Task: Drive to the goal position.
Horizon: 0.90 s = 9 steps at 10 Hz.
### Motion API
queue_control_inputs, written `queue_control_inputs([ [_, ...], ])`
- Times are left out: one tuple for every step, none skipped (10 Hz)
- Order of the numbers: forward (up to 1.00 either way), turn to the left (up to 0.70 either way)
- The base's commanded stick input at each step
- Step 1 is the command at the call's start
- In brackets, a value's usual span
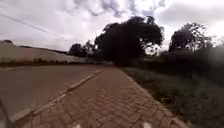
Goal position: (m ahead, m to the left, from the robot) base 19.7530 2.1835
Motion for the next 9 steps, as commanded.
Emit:
queue_control_inputs([
  [0.5, 0.0],
  [0.5, 0.0],
  [0.5, 0.0],
  [0.5, 0.0],
  [0.5, 0.0],
  [0.5, 0.0],
  [0.5, 0.0],
  [0.5, 0.0],
  [0.5, 0.0],
])
